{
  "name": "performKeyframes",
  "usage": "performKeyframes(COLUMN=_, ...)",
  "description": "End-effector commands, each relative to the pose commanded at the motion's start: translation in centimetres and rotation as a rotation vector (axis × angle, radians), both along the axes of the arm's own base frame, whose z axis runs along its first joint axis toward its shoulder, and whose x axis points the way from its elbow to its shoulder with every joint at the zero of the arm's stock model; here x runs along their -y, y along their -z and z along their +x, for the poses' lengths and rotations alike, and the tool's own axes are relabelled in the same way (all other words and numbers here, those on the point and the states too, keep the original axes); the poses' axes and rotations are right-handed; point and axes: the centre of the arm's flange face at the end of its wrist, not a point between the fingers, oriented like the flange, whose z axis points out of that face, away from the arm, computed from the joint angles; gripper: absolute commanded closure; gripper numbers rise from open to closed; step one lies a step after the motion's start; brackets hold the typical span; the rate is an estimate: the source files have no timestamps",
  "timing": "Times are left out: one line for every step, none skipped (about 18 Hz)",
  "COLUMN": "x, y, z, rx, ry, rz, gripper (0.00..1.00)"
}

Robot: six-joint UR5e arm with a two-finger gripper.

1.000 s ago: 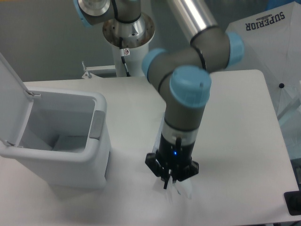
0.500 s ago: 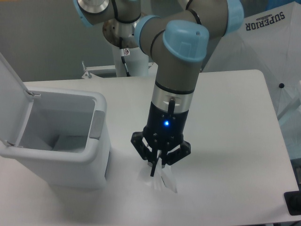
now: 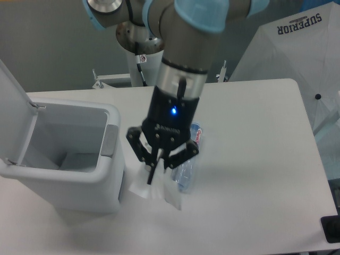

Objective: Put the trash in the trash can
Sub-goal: 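Lift the paper packet and carry it over the white trash bin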

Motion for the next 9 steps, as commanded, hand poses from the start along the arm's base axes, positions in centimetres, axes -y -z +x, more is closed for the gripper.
performKeyframes(x=0.3, y=-0.8, z=0.6, rx=0.002, ry=0.001, rz=0.013, gripper=1.00)
performKeyframes(x=0.6, y=-1.6, z=0.9, rx=0.005, ry=0.001, rz=0.029, gripper=1.00)
performKeyframes(x=0.8, y=-2.6, z=1.4, rx=0.006, ry=0.001, rz=0.046, gripper=1.00)
performKeyframes(x=1.1, y=-3.7, z=1.8, rx=0.014, ry=-0.006, rz=0.067, gripper=1.00)
performKeyframes(x=1.3, y=-4.9, z=2.1, rx=0.022, ry=-0.016, rz=0.087, gripper=1.00)
performKeyframes(x=1.3, y=-5.7, z=2.4, rx=0.032, ry=-0.023, rz=0.101, gripper=1.00)
performKeyframes(x=1.5, y=-6.3, z=2.6, rx=0.035, ry=-0.031, rz=0.109, gripper=1.00)
performKeyframes(x=1.6, y=-6.9, z=2.9, rx=0.035, ry=-0.036, rz=0.116, gripper=1.00)
performKeyframes(x=1.6, y=-7.1, z=3.2, rx=0.045, ry=-0.043, rz=0.118, gripper=1.00)
